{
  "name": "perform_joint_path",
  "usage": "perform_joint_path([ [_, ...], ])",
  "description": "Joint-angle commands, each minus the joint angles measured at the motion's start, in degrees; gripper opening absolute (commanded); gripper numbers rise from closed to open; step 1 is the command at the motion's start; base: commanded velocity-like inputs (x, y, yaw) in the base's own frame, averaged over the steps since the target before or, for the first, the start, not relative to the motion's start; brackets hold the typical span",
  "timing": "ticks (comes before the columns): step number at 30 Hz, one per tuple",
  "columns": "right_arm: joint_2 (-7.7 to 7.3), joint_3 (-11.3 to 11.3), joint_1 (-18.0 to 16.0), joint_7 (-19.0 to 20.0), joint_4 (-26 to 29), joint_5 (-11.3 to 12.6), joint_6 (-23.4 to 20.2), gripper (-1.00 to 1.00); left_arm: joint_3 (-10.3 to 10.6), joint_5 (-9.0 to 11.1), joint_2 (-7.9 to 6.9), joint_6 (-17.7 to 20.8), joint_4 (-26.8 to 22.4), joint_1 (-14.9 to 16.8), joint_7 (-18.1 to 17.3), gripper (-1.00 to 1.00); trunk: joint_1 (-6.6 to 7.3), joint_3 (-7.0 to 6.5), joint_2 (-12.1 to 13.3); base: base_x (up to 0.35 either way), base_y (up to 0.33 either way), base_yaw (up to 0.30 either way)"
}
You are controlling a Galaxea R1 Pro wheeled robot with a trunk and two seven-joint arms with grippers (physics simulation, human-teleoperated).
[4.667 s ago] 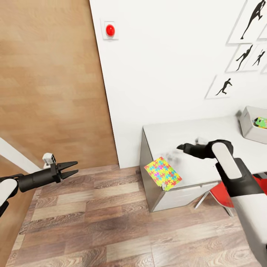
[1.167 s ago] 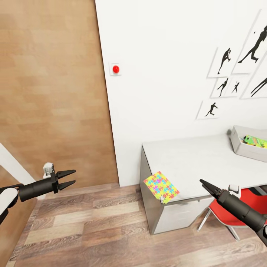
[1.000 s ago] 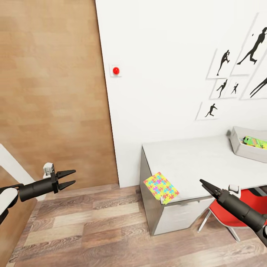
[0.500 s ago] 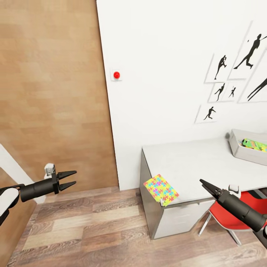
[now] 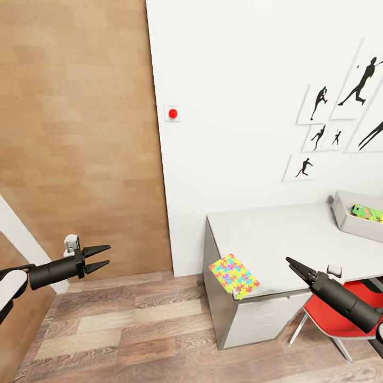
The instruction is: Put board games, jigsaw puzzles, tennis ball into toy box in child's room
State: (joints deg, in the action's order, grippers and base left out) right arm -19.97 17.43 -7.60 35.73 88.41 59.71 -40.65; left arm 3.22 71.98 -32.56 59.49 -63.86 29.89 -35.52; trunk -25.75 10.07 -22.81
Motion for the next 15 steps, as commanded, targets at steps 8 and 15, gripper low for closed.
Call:
perform_joint_path([
  [8,0.1,0.1,0.0,0.0,0.0,0.2,-0.4,1.0,0.1,-0.2,-0.04,0.0,0.0,0.1,-0.3,1.0,-0.04,-0.65,-0.1,0.0,0.0,0.089],
  [15,0.11,0.1,0.0,0.1,0.0,0.2,-0.4,1.0,0.0,-0.1,-0.04,0.0,0.0,0.1,-0.3,1.0,-0.04,-1.32,-0.1,0.0,0.0,0.09],
])
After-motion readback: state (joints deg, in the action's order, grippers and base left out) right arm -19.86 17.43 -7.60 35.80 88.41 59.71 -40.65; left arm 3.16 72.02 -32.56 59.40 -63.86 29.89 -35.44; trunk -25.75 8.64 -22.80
